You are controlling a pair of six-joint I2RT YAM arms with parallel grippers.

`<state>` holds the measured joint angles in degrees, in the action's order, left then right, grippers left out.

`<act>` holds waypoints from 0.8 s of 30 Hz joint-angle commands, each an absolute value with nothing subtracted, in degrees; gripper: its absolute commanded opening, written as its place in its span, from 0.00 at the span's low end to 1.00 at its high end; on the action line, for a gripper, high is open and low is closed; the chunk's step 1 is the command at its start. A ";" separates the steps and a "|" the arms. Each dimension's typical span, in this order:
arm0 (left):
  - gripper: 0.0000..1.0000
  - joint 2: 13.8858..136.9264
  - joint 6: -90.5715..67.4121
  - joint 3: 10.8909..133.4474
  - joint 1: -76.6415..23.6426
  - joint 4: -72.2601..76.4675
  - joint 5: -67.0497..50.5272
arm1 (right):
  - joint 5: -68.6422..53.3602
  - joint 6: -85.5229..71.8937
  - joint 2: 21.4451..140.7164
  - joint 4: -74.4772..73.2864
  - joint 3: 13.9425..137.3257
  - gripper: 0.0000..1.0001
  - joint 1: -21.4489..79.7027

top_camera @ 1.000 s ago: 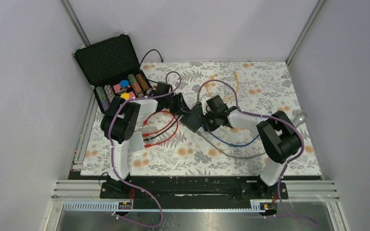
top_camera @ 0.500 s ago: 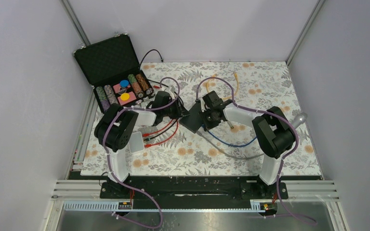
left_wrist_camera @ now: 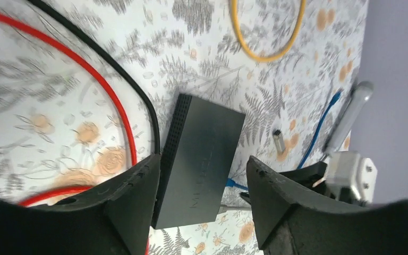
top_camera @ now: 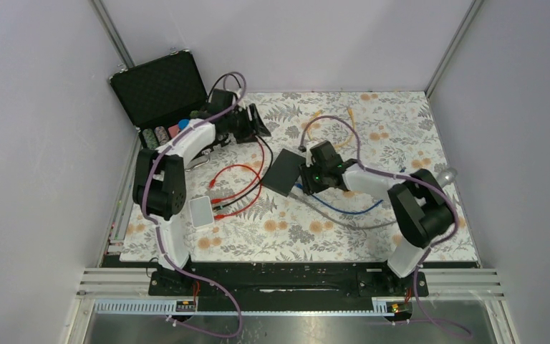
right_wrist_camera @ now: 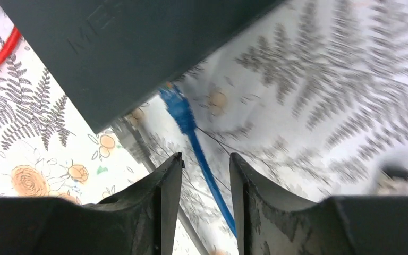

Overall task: Insert the plug into the switch port
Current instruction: Insert the connector into the switch port, then pick up the connector from the center of the board.

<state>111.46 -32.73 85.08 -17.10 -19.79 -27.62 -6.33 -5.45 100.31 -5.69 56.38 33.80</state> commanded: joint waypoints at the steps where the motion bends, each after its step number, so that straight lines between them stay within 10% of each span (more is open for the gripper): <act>1: 0.61 106.36 -28.41 90.63 -15.03 -28.23 -31.71 | -2.63 -13.41 89.50 -3.67 54.59 0.45 28.76; 24: 0.64 67.97 -26.01 51.34 -20.15 -20.33 -30.70 | -0.74 23.21 134.03 -44.82 120.67 0.52 18.02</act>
